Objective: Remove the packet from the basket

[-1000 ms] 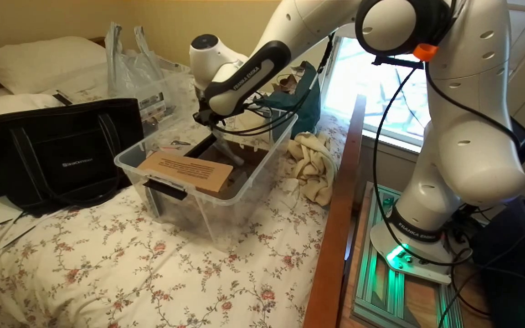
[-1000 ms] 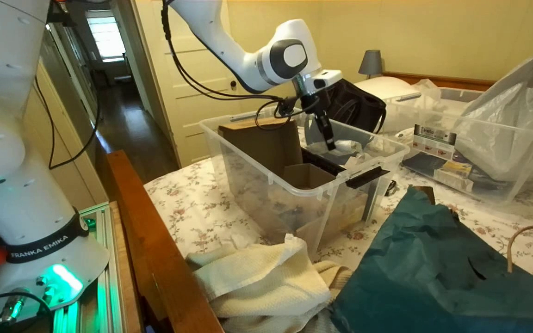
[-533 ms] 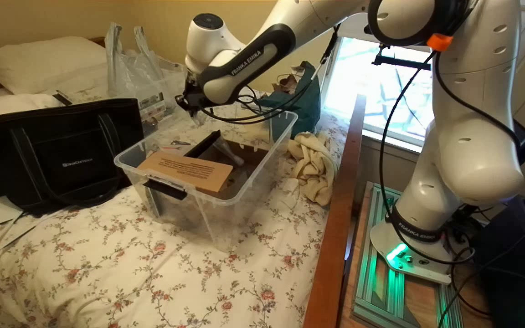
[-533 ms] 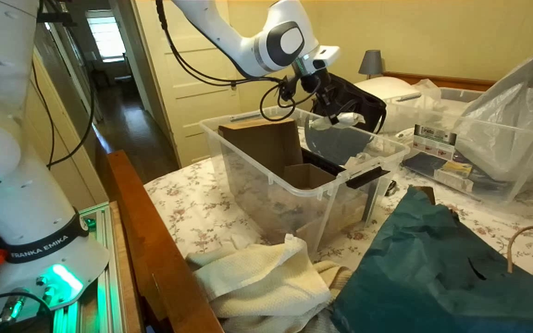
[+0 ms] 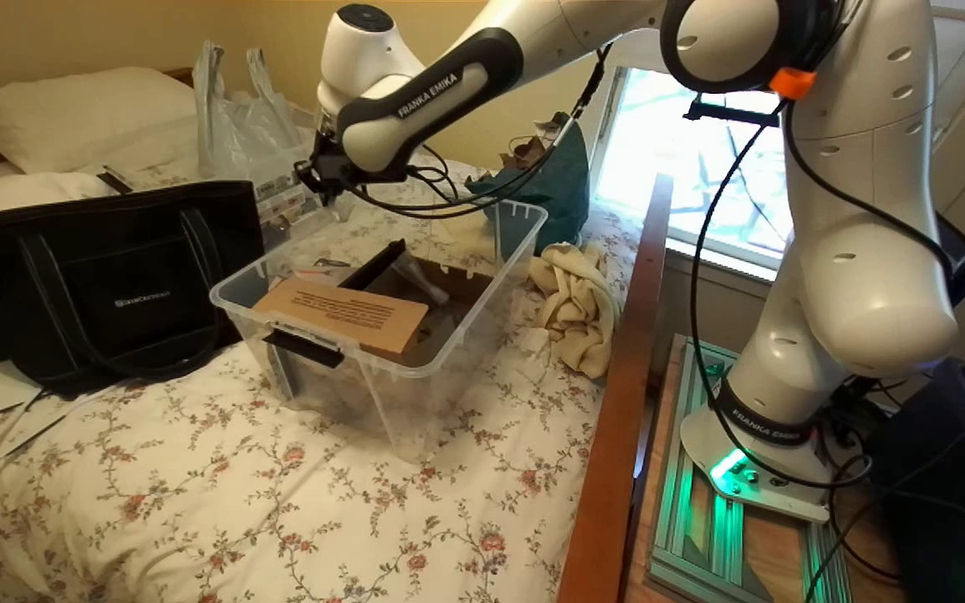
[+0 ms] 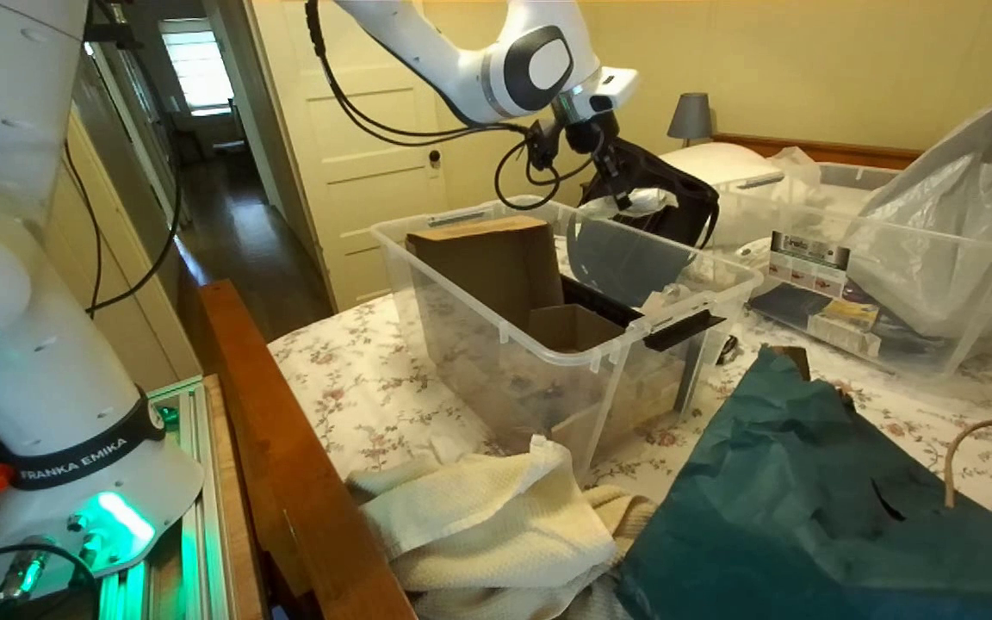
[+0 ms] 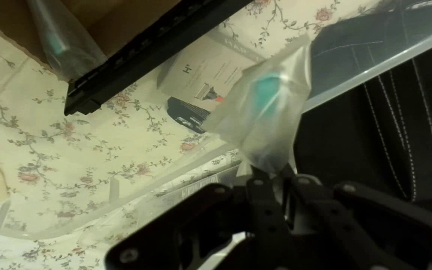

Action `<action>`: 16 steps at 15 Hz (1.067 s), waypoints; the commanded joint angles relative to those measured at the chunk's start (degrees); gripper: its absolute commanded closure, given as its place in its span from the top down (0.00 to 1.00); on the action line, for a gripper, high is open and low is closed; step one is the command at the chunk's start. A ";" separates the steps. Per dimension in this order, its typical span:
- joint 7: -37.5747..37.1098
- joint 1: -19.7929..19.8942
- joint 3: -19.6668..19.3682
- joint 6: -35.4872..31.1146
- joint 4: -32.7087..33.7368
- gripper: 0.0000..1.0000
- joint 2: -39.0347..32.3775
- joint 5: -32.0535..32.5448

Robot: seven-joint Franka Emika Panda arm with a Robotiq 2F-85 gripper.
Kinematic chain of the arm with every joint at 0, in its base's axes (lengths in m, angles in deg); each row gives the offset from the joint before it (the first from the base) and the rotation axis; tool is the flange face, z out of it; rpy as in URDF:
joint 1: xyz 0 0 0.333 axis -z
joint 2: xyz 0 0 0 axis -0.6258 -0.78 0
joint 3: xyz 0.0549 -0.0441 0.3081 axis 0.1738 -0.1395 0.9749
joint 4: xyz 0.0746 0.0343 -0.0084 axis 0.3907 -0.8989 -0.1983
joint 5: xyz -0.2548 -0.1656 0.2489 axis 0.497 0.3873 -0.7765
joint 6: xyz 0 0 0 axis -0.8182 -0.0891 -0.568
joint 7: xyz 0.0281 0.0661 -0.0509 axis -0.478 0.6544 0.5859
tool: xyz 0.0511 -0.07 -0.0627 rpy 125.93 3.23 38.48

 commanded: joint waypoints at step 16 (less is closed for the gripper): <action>-8.93 1.21 1.97 21.40 32.12 0.28 -18.99 -7.41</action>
